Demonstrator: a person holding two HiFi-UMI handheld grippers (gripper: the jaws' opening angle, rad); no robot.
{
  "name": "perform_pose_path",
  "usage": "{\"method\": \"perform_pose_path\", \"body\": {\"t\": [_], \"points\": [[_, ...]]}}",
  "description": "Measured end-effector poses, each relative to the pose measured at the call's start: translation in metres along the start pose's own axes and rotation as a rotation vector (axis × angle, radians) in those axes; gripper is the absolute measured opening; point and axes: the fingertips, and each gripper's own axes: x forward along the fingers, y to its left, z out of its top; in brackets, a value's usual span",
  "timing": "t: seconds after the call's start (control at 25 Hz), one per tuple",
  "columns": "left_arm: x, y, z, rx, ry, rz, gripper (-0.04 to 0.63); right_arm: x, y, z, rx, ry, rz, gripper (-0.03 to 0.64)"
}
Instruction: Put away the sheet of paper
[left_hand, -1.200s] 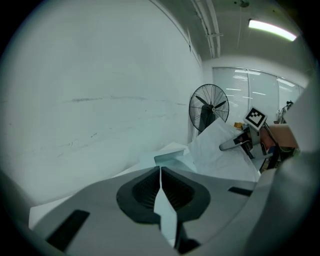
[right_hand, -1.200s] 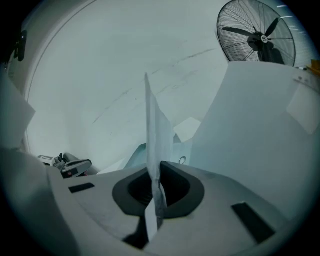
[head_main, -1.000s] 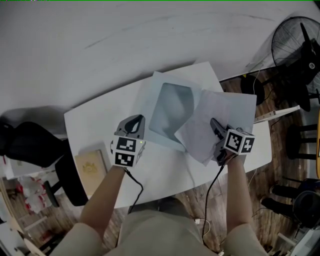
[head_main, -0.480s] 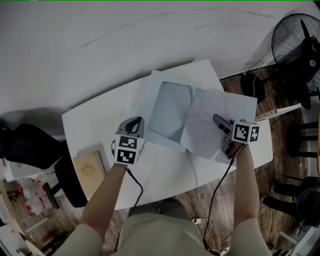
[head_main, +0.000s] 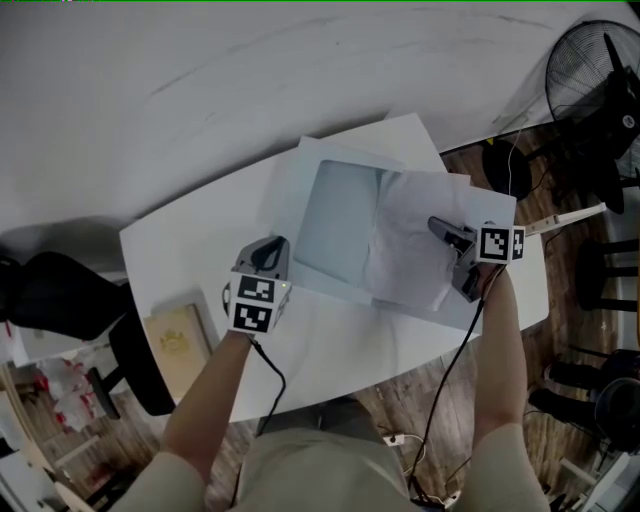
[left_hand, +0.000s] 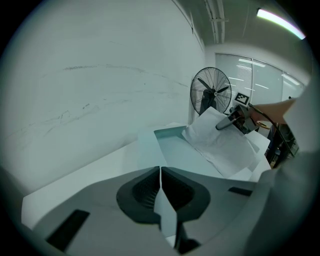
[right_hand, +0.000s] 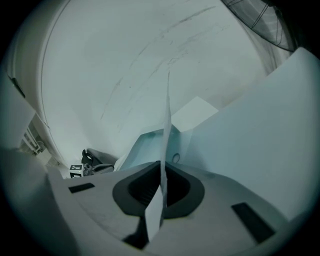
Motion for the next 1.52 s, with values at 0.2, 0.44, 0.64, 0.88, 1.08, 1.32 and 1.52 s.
{"method": "perform_pose_path", "body": {"t": [0.2,0.44,0.64,0.88,1.08,1.32,1.52], "points": [[0.002,0.003,-0.005,-0.006,0.01,0.007,0.028,0.012,0.002,-0.006,0.051,0.023,0.032,0.021],[0.002,0.006,-0.006,-0.012,0.012,0.014,0.028,0.032,0.009,-0.005,0.127,-0.021,0.058,0.021],[0.001,0.01,-0.005,-0.018,0.006,0.017,0.028,0.056,0.018,-0.009,0.165,-0.015,0.065,0.021],[-0.001,0.012,-0.005,-0.027,0.002,0.013,0.028,0.088,0.029,-0.018,0.19,0.011,0.05,0.022],[0.0,0.019,-0.007,-0.028,0.008,0.023,0.028,0.103,0.03,-0.021,0.214,0.007,0.02,0.023],[-0.001,0.025,-0.009,-0.041,0.011,0.02,0.028,0.121,0.039,-0.022,0.251,-0.012,0.04,0.023],[-0.002,0.027,-0.009,-0.045,0.006,0.015,0.028,0.138,0.045,-0.022,0.267,-0.02,0.035,0.023]]}}
